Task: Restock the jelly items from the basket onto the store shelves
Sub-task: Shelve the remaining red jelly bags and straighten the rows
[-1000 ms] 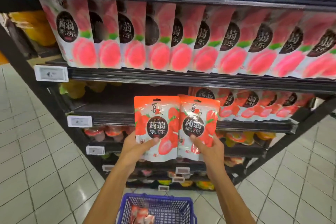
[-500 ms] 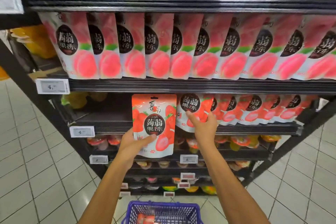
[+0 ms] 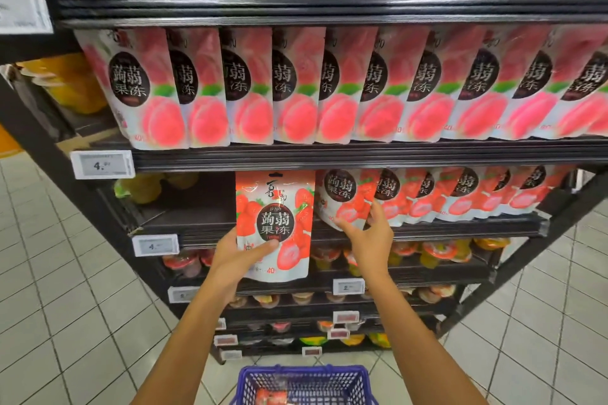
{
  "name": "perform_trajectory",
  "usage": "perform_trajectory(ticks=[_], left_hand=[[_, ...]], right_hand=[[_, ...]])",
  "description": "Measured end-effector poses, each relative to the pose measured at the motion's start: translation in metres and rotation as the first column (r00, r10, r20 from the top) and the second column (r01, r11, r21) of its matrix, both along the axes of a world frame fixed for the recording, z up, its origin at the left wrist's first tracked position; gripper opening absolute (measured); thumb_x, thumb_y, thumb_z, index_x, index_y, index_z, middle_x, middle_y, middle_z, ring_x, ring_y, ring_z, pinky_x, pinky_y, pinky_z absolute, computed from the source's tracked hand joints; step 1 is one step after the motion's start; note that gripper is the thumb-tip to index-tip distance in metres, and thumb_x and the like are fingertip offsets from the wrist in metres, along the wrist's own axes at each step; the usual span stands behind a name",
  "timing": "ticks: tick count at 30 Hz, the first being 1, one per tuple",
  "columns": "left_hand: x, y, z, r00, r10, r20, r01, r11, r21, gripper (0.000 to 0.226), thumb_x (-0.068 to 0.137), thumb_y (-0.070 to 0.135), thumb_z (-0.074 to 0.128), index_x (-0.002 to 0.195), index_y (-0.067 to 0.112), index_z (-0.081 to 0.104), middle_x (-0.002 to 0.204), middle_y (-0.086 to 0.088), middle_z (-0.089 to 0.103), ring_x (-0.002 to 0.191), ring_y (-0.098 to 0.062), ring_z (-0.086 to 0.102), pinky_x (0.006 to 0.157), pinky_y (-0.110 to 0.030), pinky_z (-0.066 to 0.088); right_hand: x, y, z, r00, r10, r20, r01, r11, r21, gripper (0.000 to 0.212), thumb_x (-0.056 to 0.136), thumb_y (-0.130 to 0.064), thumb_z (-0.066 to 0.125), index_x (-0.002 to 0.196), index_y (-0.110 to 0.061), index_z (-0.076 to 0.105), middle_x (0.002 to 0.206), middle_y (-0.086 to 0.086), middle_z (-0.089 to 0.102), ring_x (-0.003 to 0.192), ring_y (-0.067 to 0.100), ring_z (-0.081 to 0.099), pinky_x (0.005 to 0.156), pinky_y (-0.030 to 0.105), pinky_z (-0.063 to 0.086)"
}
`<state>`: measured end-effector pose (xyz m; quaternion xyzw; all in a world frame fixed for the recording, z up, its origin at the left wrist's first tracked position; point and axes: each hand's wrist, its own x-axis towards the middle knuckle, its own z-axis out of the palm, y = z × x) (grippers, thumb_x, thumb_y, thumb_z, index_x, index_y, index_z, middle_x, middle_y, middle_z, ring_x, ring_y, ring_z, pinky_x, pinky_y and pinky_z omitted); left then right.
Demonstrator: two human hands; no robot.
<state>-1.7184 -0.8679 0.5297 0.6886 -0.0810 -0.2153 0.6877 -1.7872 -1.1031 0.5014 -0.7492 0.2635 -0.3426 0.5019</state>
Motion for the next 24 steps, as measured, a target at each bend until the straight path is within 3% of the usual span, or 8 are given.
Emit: perform_trajectory(ticks=[2,6,11,16,20,22,24], left_hand=[[0.001,-0.001,-0.001,1.0,-0.005,-0.007,0.005,1.0,0.001,0.068,0.05,0.037,0.088,0.113,0.02,0.067,0.104,-0.001,0.076,0.098,-0.02,0.072,0.082,-0.038,0.057],[0.002,-0.002,-0.002,1.0,0.003,-0.03,-0.002,1.0,0.011,0.071,0.05,0.033,0.088,0.116,0.016,0.065,0.109,-0.005,0.075,0.103,-0.025,0.07,0.093,-0.049,0.054],[0.005,-0.001,-0.002,0.999,0.013,-0.033,-0.012,0.999,0.033,0.057,0.063,0.021,0.087,0.115,0.015,0.065,0.109,-0.005,0.074,0.103,-0.026,0.07,0.095,-0.052,0.052],[0.007,-0.003,-0.004,0.999,0.007,-0.04,-0.005,0.999,0.051,0.053,0.068,0.016,0.086,0.116,0.015,0.065,0.109,-0.005,0.074,0.103,-0.026,0.069,0.095,-0.052,0.053],[0.006,-0.008,-0.002,0.999,-0.019,-0.037,0.021,0.999,0.04,0.059,0.06,0.023,0.088,0.115,0.017,0.065,0.107,-0.003,0.075,0.103,-0.025,0.07,0.093,-0.049,0.054],[0.006,-0.011,-0.002,0.998,-0.035,-0.044,0.036,0.999,0.04,0.058,0.062,0.022,0.087,0.115,0.017,0.065,0.107,-0.003,0.075,0.103,-0.025,0.07,0.093,-0.049,0.054],[0.007,-0.015,-0.003,0.998,-0.049,-0.049,0.051,0.998,0.037,0.058,0.063,0.023,0.087,0.116,0.017,0.064,0.108,-0.002,0.075,0.103,-0.025,0.07,0.092,-0.049,0.055]], right_hand=[[-0.004,0.003,-0.003,0.999,-0.051,-0.02,0.05,0.998,-0.045,0.061,0.073,-0.027,0.086,0.126,-0.02,0.058,0.11,-0.005,0.06,0.1,0.011,0.054,0.084,0.018,0.043],[-0.004,0.005,-0.01,0.981,-0.175,-0.088,0.166,0.98,-0.107,0.051,0.074,-0.031,0.084,0.119,-0.019,0.063,0.103,-0.001,0.062,0.104,0.019,0.051,0.079,0.03,0.044],[0.004,0.003,-0.007,0.919,-0.355,-0.174,0.312,0.921,-0.231,0.059,0.07,-0.042,0.084,0.121,-0.018,0.065,0.105,-0.002,0.069,0.105,0.022,0.05,0.067,0.032,0.043],[0.005,0.004,-0.009,0.913,-0.368,-0.178,0.321,0.914,-0.247,0.059,0.07,-0.041,0.084,0.121,-0.021,0.063,0.107,-0.006,0.067,0.106,0.02,0.052,0.066,0.031,0.044],[0.001,0.009,-0.005,0.934,-0.342,-0.103,0.326,0.934,-0.144,0.056,0.075,-0.035,0.083,0.123,-0.024,0.057,0.106,-0.008,0.056,0.097,0.015,0.054,0.065,0.03,0.044],[-0.005,0.015,-0.001,0.951,-0.308,-0.029,0.305,0.948,-0.09,0.044,0.082,-0.033,0.077,0.12,-0.024,0.057,0.101,-0.004,0.054,0.086,0.016,0.053,0.068,0.034,0.049],[-0.012,0.024,0.004,0.983,-0.176,0.044,0.179,0.982,-0.068,0.022,0.09,-0.034,0.068,0.109,-0.026,0.061,0.092,-0.002,0.057,0.08,0.019,0.055,0.071,0.035,0.051]])
